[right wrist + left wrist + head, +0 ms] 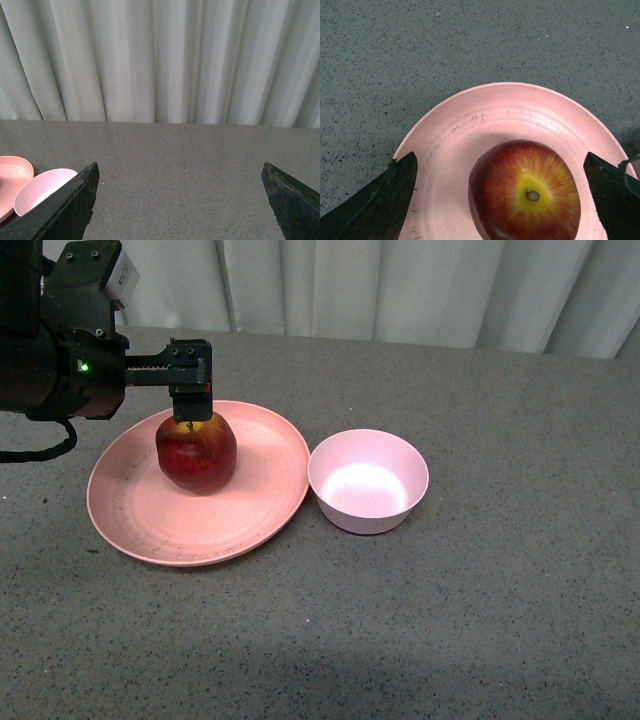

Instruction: Move apple from plate to bowl

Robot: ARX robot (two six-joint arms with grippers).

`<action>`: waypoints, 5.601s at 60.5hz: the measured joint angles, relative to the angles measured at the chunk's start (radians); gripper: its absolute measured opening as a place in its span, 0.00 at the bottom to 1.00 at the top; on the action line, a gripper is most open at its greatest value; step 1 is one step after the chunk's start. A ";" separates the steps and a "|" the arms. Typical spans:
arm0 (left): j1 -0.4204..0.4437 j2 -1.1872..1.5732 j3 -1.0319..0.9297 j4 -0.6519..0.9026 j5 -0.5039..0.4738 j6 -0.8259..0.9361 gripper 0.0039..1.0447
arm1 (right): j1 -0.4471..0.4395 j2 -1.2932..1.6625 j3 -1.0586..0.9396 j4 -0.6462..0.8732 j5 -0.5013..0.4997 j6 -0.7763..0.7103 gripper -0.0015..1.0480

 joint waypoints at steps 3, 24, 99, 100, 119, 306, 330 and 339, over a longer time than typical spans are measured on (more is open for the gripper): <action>-0.003 0.005 0.007 -0.006 0.004 -0.002 0.94 | 0.000 0.000 0.000 0.000 0.000 0.000 0.91; -0.023 0.034 0.013 -0.027 0.017 -0.012 0.94 | 0.000 0.000 0.000 0.000 0.000 0.000 0.91; -0.286 0.048 0.113 -0.005 0.031 -0.064 0.68 | 0.000 0.000 0.000 0.000 0.000 0.000 0.91; -0.293 0.048 0.116 -0.005 0.031 -0.064 0.68 | 0.000 0.000 0.000 0.000 0.000 0.000 0.91; -0.343 0.121 0.132 -0.006 0.018 -0.068 0.68 | 0.000 0.000 0.000 0.000 0.000 0.000 0.91; 0.168 -1.389 -0.902 0.149 -0.008 0.092 0.03 | 0.000 0.000 0.000 0.000 0.000 0.000 0.91; 0.168 -1.641 -0.903 -0.088 -0.008 0.092 0.03 | 0.000 0.000 0.000 0.000 0.000 0.000 0.91; 0.169 -1.700 -0.903 -0.146 -0.008 0.092 0.03 | 0.000 0.000 0.000 0.000 0.000 0.000 0.91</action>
